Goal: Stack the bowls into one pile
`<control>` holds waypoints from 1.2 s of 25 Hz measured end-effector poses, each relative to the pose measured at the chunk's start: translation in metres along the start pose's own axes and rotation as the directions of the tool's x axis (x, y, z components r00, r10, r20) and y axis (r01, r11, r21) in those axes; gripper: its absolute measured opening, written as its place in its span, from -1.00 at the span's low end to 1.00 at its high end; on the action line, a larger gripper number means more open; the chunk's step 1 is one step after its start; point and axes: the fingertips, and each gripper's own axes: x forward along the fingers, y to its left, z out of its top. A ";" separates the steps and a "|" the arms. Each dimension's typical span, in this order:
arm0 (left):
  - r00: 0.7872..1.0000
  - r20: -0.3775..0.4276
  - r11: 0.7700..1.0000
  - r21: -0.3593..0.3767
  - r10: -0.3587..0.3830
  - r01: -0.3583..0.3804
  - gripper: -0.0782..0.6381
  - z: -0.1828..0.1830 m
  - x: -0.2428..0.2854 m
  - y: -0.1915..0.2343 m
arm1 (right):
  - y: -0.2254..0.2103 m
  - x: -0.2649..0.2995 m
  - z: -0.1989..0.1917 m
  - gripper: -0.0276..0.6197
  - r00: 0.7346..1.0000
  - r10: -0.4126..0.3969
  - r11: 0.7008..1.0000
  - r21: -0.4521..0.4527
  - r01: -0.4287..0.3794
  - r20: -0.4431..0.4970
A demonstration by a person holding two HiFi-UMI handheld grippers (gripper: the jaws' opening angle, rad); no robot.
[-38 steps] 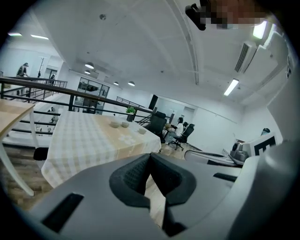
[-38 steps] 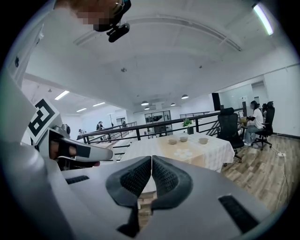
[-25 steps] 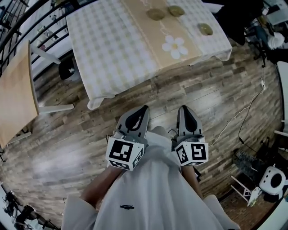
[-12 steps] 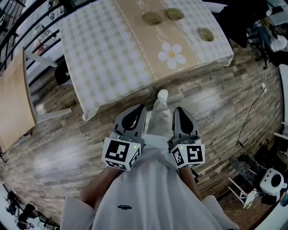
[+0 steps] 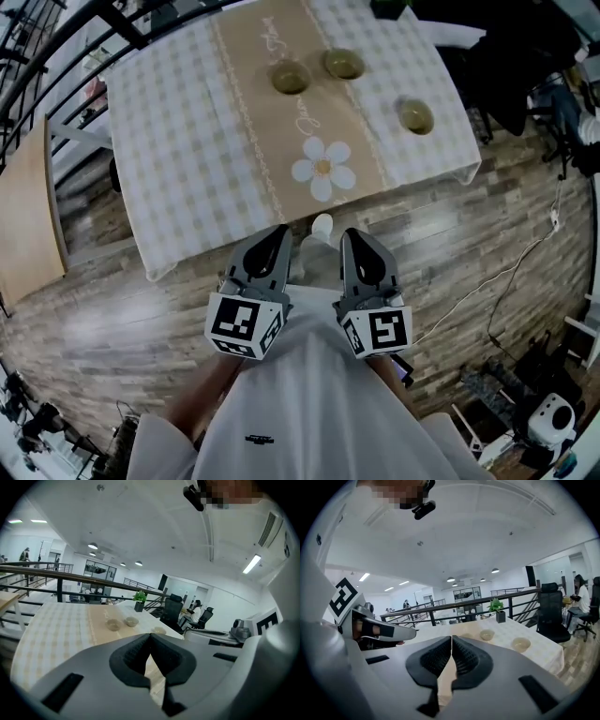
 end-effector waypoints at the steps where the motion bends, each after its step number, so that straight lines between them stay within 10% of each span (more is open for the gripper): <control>1: 1.000 0.002 1.000 -0.004 0.017 -0.017 -0.73 0.005 0.011 -0.004 | -0.010 0.004 0.004 -0.80 1.000 0.026 1.000 -0.005 -0.026 -0.005; 12: 0.986 0.025 0.983 -0.079 0.166 -0.164 -0.73 0.035 0.073 -0.010 | -0.078 0.056 0.029 -0.80 0.987 0.155 0.986 -0.050 -0.157 -0.036; 30: 0.978 -0.028 0.963 -0.170 0.206 -0.208 -0.73 0.035 0.131 0.040 | -0.096 0.145 0.026 -0.79 0.975 0.197 0.965 -0.154 -0.212 -0.106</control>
